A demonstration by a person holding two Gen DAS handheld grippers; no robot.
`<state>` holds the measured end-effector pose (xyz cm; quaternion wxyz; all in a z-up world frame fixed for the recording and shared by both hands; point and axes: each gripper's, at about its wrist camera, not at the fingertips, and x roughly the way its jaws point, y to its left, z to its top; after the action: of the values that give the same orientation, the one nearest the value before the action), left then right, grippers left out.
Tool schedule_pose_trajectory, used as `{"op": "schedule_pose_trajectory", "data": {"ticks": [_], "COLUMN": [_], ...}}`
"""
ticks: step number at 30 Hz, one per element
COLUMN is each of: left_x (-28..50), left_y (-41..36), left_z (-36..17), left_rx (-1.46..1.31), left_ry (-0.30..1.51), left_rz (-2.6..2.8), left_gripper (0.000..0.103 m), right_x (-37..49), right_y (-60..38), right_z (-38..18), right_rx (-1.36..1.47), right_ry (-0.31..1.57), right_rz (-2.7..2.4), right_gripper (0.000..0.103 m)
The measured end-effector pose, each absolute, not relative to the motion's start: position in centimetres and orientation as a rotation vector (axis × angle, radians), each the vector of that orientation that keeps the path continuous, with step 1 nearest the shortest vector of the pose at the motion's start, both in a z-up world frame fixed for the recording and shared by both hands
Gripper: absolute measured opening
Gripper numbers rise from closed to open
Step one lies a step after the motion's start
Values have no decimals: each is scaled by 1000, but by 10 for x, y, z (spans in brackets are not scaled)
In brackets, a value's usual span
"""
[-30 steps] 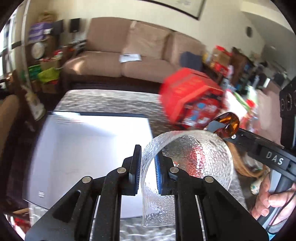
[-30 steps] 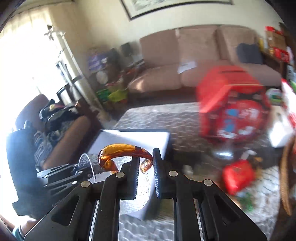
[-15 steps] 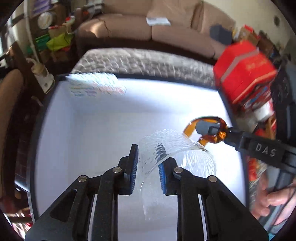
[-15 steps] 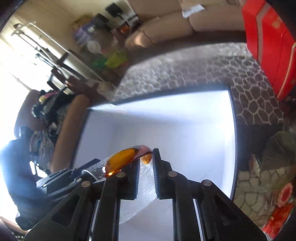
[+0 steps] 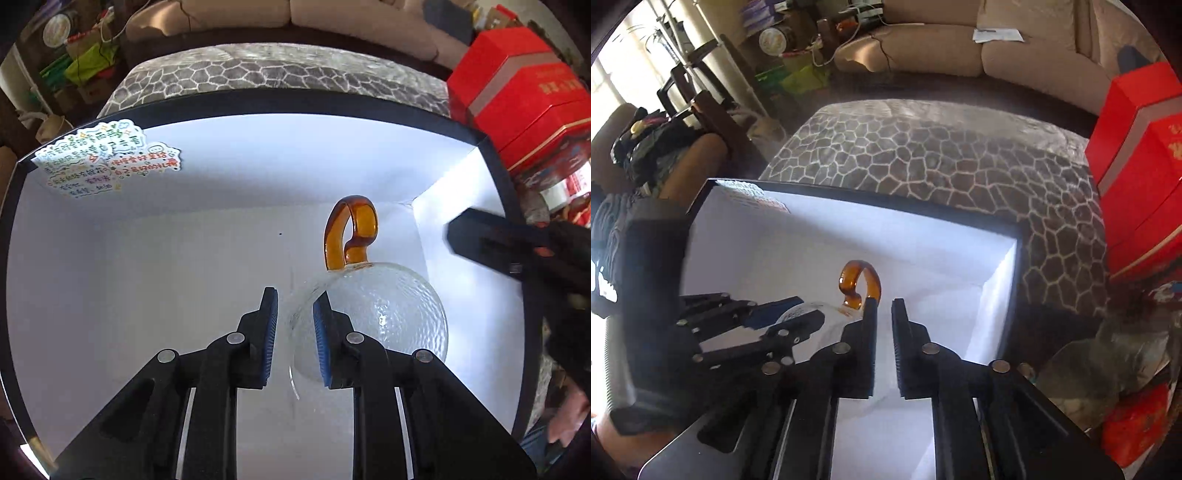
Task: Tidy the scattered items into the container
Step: 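Lower the glass cup into the box and open the right gripper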
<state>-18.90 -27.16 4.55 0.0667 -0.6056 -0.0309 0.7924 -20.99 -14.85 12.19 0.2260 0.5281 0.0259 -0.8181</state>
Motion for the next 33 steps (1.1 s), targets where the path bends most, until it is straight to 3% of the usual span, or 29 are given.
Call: {"op": "schedule_pose_trajectory", "data": {"ticks": [4, 7, 11, 24, 26, 28, 33], "left_x": [-204, -211, -220, -234, -232, -227, -214], "left_y": [-259, -254, -245, -214, -222, -230, -233], "left_z": [48, 50, 51, 53, 60, 68, 64], "left_rx": [-1823, -1835, -1832, -1813, -1791, -1772, -1831], "left_ry": [-36, -94, -103, -80, -120, -135, -8], "left_rz": [2383, 2362, 2343, 2305, 2323, 2345, 2360], "left_gripper": [21, 21, 21, 28, 41, 45, 42], "right_x": [-205, -199, -192, -192, -188, -184, -176], "right_y": [-125, -117, -117, -67, -61, -56, -64], "right_z": [143, 147, 152, 151, 153, 153, 154], "right_rx": [1385, 1392, 1377, 1387, 1379, 1376, 1367], "right_ry": [62, 69, 140, 30, 24, 22, 33], "right_rz": [-2282, -2250, -2280, -2331, -2339, -2338, -2306], "right_gripper": [24, 31, 31, 32, 34, 36, 39]}}
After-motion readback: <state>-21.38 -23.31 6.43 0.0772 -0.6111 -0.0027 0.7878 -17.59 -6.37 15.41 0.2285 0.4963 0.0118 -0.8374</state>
